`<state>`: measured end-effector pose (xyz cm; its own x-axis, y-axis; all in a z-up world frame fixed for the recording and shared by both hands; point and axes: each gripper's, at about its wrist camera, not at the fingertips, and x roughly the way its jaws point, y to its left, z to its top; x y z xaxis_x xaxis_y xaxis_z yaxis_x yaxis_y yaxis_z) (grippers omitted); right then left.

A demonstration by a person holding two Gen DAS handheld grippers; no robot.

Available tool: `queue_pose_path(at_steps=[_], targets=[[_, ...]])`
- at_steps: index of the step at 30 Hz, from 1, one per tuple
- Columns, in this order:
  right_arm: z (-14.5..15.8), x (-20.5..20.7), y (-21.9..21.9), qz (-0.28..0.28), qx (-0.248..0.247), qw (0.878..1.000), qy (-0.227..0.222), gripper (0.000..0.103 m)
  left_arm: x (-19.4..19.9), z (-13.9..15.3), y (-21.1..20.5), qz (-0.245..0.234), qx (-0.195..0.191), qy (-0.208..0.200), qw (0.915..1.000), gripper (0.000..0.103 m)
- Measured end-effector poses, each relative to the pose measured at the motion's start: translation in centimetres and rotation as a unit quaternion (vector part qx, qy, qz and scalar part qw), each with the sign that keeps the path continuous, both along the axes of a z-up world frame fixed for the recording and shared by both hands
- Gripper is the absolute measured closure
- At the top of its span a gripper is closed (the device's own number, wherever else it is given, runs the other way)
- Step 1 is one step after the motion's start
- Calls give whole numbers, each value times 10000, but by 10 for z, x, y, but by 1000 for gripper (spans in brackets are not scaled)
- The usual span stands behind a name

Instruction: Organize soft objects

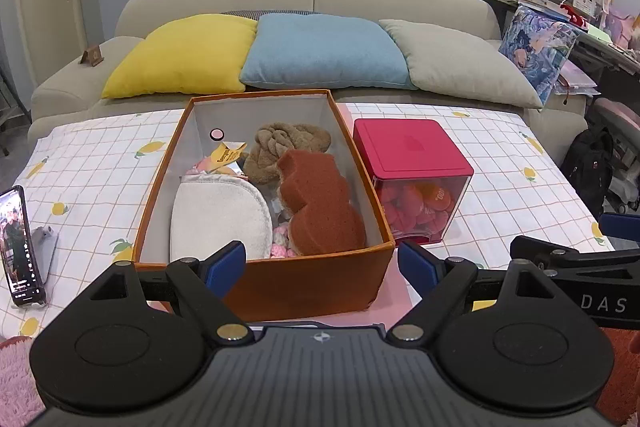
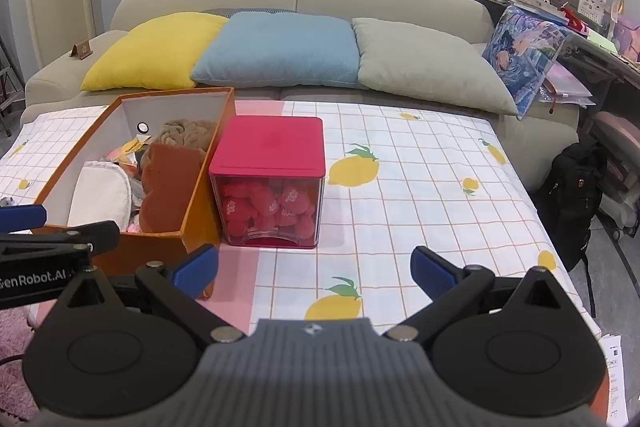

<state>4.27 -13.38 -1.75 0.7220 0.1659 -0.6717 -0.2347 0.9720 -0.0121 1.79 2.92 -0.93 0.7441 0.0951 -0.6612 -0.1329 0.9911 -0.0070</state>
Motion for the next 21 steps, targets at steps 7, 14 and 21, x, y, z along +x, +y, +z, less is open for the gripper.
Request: queue_pose_path(at_steps=[7,14,21], targets=[[1,-1,1,-27,13,10000,-65,3,0,1,-1,4,85,-42,10000,3],[-1,0,0,-25,30,10000,-22,3,1,1,-1,-45,112,-52,9999,3],[0,-2,-1,-28,57,9999,-95,3,-1,4,-3,-111,140,-171,9997,3]])
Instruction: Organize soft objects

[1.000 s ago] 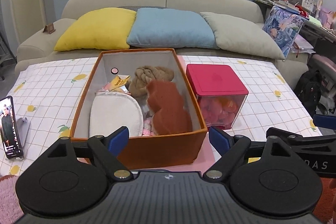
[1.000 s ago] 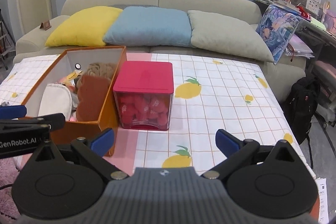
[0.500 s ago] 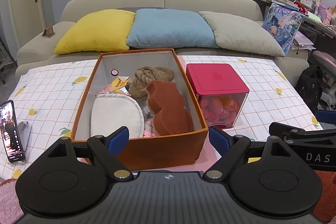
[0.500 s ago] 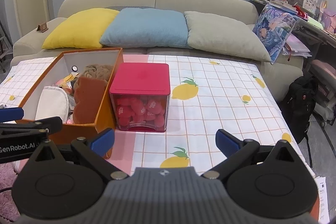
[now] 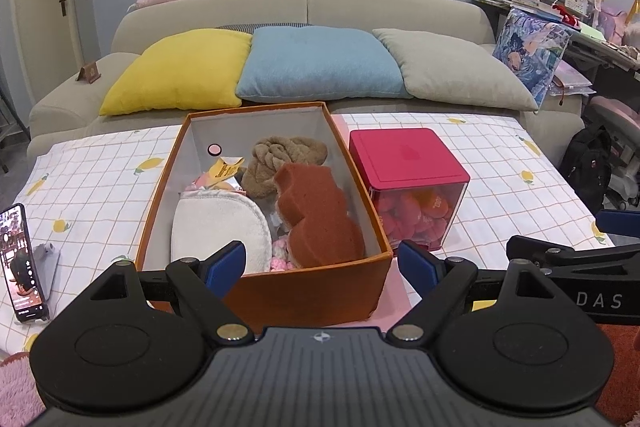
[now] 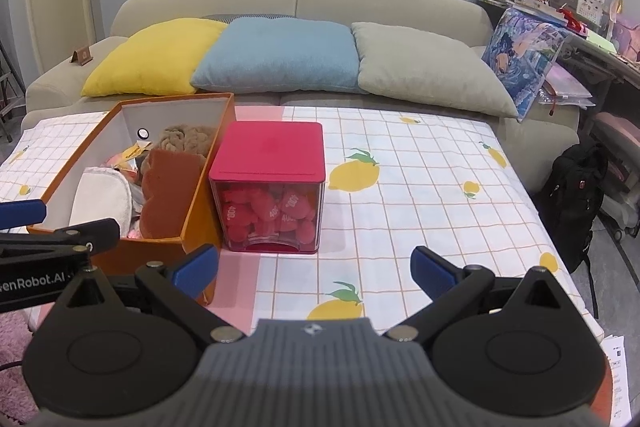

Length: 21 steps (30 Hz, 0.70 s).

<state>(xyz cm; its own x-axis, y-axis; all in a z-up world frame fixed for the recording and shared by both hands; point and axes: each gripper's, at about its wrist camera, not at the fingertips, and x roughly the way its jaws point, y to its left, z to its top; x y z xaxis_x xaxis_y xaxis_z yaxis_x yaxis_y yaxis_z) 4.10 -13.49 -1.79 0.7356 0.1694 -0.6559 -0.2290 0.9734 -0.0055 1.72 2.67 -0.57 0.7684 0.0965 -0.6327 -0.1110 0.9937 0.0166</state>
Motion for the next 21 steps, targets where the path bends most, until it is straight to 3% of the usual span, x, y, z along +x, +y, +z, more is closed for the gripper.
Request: queue_pose_path(at_steps=[21], targets=[[-3,1,0,7,79,10000,29,3,0,2,2,28,27,-46,10000,3]])
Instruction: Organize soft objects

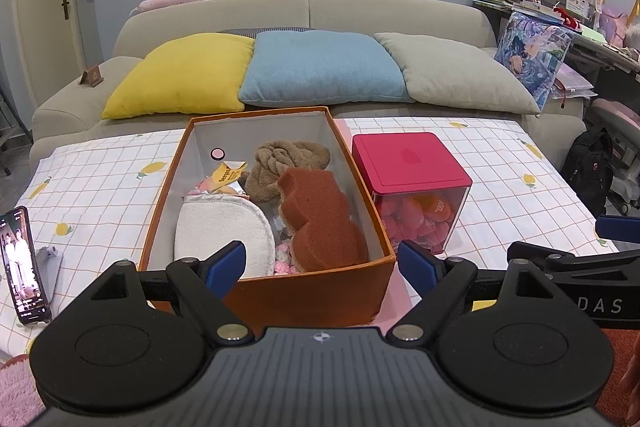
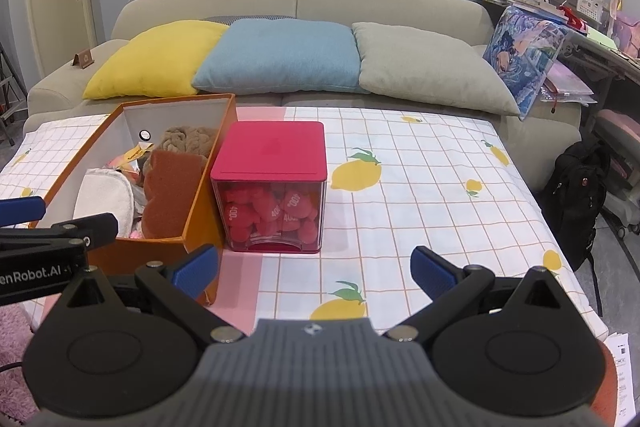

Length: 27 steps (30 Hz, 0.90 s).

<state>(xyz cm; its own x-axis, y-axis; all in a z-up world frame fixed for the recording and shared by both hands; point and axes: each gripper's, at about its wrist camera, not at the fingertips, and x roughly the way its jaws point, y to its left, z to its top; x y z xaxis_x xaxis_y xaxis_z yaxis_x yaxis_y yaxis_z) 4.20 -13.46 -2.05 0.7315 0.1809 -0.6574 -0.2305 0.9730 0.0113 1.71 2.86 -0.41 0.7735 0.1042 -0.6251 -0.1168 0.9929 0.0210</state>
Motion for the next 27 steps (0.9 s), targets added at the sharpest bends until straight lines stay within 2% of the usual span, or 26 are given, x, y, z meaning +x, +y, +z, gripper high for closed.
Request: queue_pose_path(at_steps=[27], targets=[[-2,0,0,36,4,10000,22,3,0,0,1,-1,11,-4,10000,3]])
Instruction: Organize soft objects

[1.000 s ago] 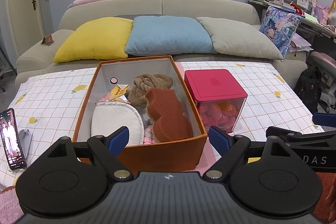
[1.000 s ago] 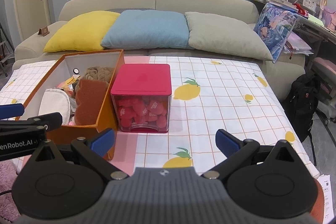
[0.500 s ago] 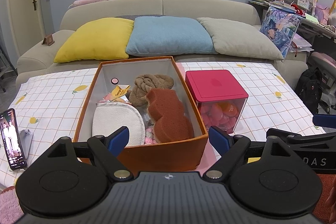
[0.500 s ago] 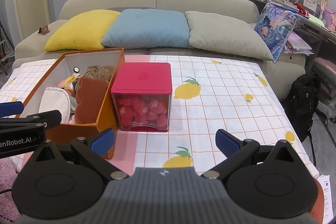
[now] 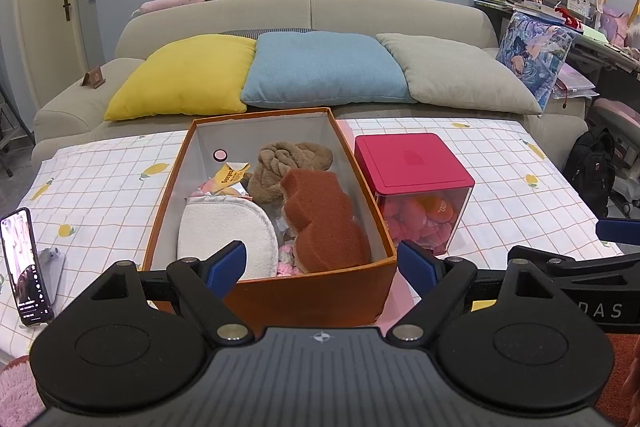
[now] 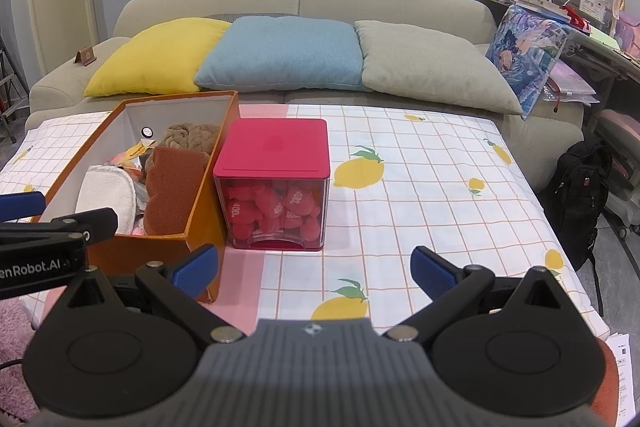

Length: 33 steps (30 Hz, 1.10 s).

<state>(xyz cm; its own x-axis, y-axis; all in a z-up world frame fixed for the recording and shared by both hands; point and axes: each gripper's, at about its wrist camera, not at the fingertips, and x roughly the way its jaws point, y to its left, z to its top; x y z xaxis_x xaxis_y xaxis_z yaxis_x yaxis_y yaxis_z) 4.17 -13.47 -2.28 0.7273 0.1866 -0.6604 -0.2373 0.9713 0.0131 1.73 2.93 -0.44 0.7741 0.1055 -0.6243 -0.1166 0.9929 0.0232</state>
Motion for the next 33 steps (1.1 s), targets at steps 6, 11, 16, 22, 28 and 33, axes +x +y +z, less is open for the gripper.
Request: queue_pose_path(at_steps=[6,11,16,22,28,33], targets=[[0,0,0,8,2,10000,4,3,1,0,3,20,9,4,10000,3],[-2,1,1,40,-4,10000,41,3,2,0,5,27,8,20,10000,3],[-2,1,1,43,-4,10000,43,3,2,0,5,29,10,12,10000,3],[-2,1,1,44,-5,10000,47,3,2,0,6,34,5,13,10000,3],[-2,1,2,51,0,10000,56,3,2,0,6,26,10,14,10000,3],[-4,1,1,91,9,9999,82,3,2,0,5,31,10,13,10000,3]])
